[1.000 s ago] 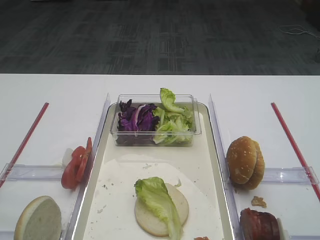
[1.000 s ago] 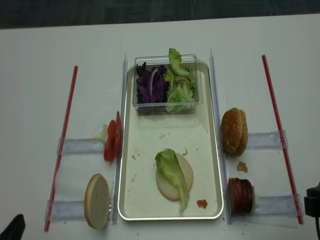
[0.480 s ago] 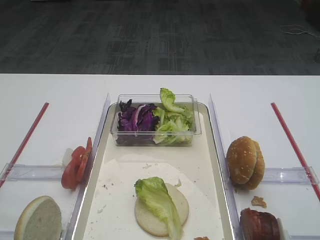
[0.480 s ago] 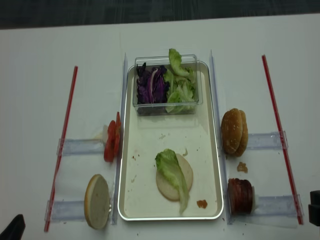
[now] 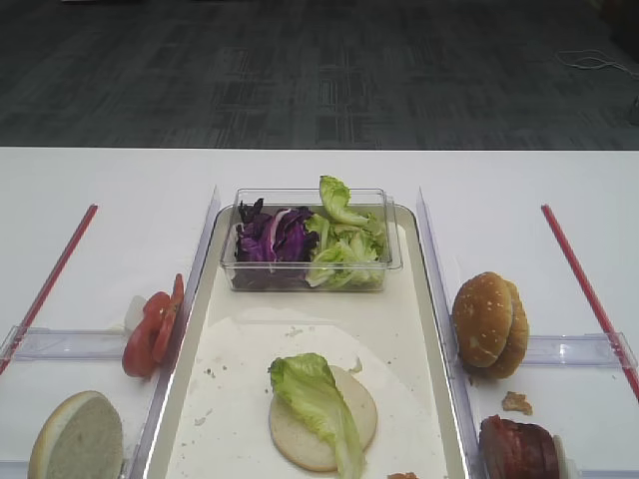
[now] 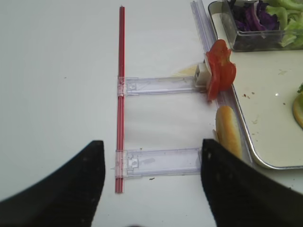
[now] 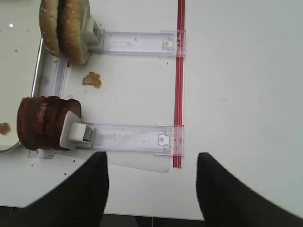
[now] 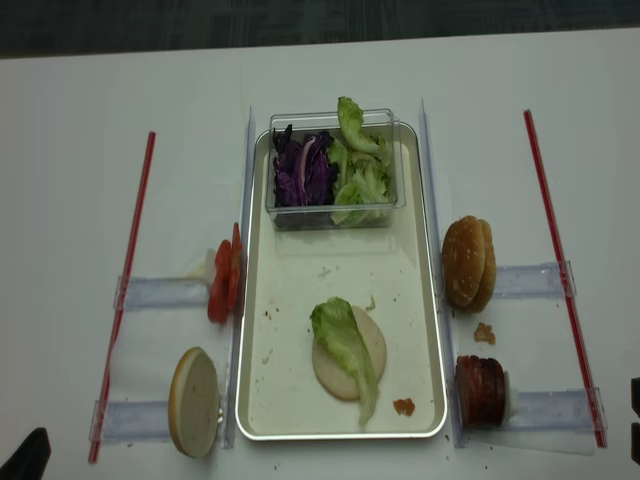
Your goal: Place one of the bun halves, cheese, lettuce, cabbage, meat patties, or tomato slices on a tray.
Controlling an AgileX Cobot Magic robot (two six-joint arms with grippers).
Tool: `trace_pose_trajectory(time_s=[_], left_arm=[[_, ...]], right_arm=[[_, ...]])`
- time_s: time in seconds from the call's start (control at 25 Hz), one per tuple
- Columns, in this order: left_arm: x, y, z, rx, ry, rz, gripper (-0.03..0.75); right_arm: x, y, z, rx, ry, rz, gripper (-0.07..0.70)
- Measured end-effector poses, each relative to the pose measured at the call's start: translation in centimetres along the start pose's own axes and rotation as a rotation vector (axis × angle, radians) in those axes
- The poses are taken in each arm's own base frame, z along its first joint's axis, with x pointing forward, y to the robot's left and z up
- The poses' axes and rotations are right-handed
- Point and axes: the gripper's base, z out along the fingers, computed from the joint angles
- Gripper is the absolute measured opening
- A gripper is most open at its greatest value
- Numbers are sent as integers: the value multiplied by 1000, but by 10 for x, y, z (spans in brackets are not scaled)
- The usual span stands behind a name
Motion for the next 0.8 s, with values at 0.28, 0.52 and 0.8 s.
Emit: trace_pose_trajectory(time_s=[0.28,0.52,0.8], left_arm=[[0,0,0,0,0,0,421],[0,0,0,0,0,0,421],[0,0,0,0,0,0,421]], right_arm=[[9,1,-10,2,-83,-10,433],[16,2,-19,5,-162,-18,433],[24,3,-25,8,-226,-23,433]])
